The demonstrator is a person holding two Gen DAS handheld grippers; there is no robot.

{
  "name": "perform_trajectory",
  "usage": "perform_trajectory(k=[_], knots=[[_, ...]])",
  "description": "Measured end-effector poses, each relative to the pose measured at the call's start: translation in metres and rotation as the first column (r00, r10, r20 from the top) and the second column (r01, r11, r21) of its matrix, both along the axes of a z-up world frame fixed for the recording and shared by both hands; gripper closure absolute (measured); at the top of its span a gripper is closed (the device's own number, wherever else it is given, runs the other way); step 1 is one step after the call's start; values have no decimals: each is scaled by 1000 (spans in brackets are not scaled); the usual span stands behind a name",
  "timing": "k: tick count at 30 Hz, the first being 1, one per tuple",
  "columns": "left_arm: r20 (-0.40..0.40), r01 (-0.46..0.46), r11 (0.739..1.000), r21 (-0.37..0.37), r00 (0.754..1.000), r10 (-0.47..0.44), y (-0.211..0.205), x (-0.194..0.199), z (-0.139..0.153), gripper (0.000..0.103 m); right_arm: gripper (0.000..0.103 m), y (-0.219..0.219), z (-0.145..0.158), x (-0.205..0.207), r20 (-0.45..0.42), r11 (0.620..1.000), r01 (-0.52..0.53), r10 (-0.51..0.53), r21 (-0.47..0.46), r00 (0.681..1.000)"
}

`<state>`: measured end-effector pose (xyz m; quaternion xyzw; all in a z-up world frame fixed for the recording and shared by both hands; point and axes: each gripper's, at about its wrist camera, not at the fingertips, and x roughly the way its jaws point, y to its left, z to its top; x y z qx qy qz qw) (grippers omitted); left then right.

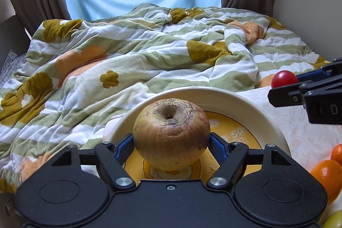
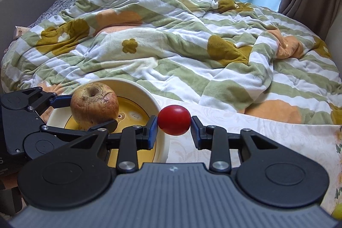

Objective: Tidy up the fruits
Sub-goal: 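Lower the apple into the dish and open the left tool while the right tool releases the tomato there, then withdraw both tools from the dish back over the remaining fruit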

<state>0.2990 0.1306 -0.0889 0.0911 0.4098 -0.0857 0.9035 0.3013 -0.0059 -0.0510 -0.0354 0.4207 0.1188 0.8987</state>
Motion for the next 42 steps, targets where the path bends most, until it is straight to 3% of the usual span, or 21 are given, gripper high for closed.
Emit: perform_trajectory(k=[2, 3, 12, 17, 25, 26, 30, 42], knots=[[14, -6, 1000, 22, 1000, 5, 0, -3, 3, 3, 54, 0, 1, 0, 1, 1000, -4, 4, 1, 1000], [23, -12, 999, 30, 1000, 11, 1, -6, 5, 2, 54, -1, 1, 1, 1, 1000, -7, 7, 3, 1000], [11, -87, 996, 19, 996, 87, 17, -42, 22, 1, 54, 6, 1, 2, -13, 990, -141, 142, 22, 990], [-4, -139, 990, -22, 990, 138, 25, -61, 29, 1, 54, 26, -11, 2, -5, 972, -236, 236, 2, 972], [-4, -161, 987, -21, 987, 161, 24, -76, 29, 1, 54, 41, -30, 4, -3, 952, -305, 305, -19, 952], [-4, -163, 986, -22, 987, 162, 24, -77, 30, 1, 50, 40, -30, 3, 6, 951, -309, 309, -19, 951], [-4, -163, 986, -26, 987, 163, 24, -84, 33, 1, 2, 38, -25, -7, 53, 956, -291, 294, -45, 954], [36, -161, 985, -54, 986, 163, 25, -112, 65, 1, 0, 11, 11, -46, 81, 980, -197, 197, -12, 977]])
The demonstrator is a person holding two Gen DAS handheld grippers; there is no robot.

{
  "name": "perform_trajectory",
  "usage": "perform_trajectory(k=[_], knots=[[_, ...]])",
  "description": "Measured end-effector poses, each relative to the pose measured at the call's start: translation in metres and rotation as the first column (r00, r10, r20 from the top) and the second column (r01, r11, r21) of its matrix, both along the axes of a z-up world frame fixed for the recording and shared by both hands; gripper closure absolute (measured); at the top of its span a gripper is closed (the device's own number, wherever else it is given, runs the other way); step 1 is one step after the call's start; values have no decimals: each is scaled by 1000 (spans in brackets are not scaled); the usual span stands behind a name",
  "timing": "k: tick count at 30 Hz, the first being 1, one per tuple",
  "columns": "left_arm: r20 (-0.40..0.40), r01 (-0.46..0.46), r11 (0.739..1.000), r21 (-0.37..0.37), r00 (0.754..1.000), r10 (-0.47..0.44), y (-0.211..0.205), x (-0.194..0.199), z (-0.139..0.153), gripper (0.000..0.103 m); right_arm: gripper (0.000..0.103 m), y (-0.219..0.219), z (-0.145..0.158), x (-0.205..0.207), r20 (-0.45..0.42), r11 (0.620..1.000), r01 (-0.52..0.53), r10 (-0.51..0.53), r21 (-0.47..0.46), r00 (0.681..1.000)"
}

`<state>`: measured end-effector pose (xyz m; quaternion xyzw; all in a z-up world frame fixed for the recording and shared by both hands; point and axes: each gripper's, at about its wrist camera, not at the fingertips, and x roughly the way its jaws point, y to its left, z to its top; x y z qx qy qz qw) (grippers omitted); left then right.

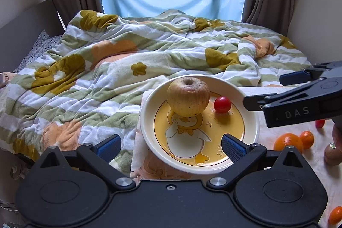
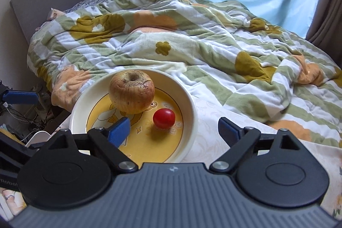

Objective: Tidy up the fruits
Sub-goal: 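Withdraw both tools from the dish back over the remaining fruit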

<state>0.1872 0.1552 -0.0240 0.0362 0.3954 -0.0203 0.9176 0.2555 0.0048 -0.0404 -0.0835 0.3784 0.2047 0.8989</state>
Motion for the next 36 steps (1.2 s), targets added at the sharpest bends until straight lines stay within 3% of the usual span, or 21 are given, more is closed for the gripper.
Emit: perform_trajectory(k=[11, 22, 36], knots=[[61, 45, 999, -5, 997, -44, -6, -43, 34, 1, 0, -36, 37, -65, 10, 990, 142, -142, 20, 990], [90, 62, 998, -11, 994, -60, -38, -90, 49, 1, 0, -100, 49, -133, 26, 961, 276, -277, 31, 961], [46, 29, 1000, -7, 999, -28, -115, -129, 26, 1, 0, -171, 21, -185, 8, 974, 225, -225, 8, 974]])
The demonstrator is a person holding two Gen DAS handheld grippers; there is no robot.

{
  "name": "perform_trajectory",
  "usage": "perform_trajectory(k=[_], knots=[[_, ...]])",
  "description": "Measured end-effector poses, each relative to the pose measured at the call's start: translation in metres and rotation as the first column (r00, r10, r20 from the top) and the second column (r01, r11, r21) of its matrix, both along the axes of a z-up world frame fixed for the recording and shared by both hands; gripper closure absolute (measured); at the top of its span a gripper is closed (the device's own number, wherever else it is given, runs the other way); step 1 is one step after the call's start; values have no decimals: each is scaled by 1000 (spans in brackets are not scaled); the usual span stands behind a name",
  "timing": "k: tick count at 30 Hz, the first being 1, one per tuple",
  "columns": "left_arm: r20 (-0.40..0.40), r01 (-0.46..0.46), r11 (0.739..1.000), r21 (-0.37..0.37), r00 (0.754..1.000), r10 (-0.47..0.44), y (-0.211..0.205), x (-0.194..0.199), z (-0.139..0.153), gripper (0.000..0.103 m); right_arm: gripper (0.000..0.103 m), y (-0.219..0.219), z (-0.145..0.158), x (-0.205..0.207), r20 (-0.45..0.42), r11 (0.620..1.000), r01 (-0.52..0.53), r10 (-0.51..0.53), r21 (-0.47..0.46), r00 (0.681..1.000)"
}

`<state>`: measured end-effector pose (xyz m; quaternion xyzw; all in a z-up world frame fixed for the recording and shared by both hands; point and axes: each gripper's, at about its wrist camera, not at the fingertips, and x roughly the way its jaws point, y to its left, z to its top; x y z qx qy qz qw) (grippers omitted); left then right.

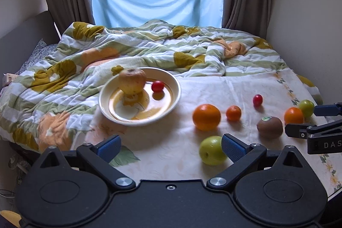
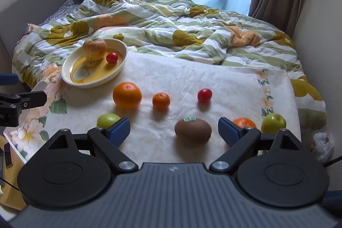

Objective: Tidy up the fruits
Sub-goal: 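Withdraw both tools from the dish back over the remaining fruit, then grasp a green apple with the left tool while the right tool grasps the brown kiwi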

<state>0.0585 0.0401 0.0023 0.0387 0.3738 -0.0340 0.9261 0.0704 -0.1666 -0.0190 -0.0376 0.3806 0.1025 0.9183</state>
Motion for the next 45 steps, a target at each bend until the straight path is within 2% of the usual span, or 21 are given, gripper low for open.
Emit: perform_trajectory(k=[12, 21, 27, 29, 31, 38, 42, 45], knots=[[-33, -9, 1000, 12, 999, 9, -45, 6, -56, 1, 0, -49, -53, 11, -48, 1000, -18, 19, 22, 999], [-44, -15, 999, 29, 999, 16, -60, 29, -88, 4, 1, -54, -83, 28, -55, 998, -38, 41, 51, 998], [-54, 8, 999, 38, 999, -6, -68, 39, -101, 16, 2, -52, -93, 40, -56, 996, -45, 49, 80, 997], [-62, 8, 999, 41, 998, -5, -69, 42, -104, 33, 2, -50, -94, 42, -48, 996, -54, 58, 76, 997], [-73, 16, 1000, 16, 997, -15, -68, 45, -106, 41, 3, -47, -95, 46, -49, 995, -58, 62, 80, 997], [-63, 12, 1000, 24, 998, -11, -71, 41, -105, 42, 8, -41, -96, 54, -46, 995, -71, 74, 73, 996], [-65, 2, 1000, 17, 998, -1, -70, 39, -105, 42, 16, -41, -99, 60, -65, 994, -63, 69, 94, 995], [-65, -3, 1000, 17, 998, 4, -71, 38, -105, 42, 17, -40, -101, 63, -70, 993, -57, 64, 100, 996]])
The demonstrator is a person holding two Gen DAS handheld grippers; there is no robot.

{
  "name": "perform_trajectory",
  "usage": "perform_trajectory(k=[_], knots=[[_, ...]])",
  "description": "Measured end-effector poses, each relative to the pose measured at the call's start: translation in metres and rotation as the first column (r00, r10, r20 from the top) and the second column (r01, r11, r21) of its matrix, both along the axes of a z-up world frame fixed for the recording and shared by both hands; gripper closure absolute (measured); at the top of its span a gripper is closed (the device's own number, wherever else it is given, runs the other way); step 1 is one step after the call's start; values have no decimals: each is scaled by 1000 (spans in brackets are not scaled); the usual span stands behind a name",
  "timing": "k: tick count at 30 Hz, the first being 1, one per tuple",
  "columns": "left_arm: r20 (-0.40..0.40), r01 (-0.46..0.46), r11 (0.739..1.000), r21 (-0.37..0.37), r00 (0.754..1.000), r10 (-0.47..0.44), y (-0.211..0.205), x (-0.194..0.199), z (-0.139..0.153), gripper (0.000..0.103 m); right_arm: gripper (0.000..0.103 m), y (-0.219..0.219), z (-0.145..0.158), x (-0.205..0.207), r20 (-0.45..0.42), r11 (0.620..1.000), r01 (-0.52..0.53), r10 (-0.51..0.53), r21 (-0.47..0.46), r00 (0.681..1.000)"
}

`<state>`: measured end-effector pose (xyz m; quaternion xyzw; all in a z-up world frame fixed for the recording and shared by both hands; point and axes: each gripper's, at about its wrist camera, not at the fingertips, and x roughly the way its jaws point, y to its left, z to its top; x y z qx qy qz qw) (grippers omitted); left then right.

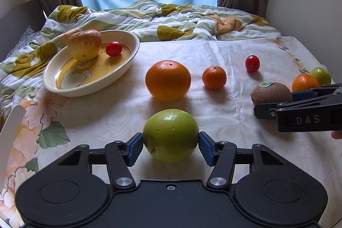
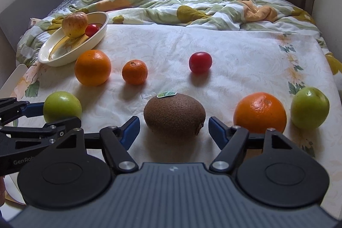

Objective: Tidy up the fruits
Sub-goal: 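Grasp a green apple with the left tool while the right tool grasps the brown kiwi, then carry the green apple into the dish and open the left tool while the right tool carries the kiwi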

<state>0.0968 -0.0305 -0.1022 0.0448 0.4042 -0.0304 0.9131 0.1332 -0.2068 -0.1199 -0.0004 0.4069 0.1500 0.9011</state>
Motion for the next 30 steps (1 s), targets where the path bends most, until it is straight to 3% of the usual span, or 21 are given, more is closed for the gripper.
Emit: perform_trajectory(k=[15, 30], knots=[[10, -56, 998, -18, 998, 56, 15, -13, 8, 42, 23, 6, 0, 9, -2, 1000, 7, -7, 5, 1000], [82, -92, 995, -35, 992, 94, 33, -39, 60, 42, 23, 18, 50, -14, 42, 1000, -30, 30, 9, 999]])
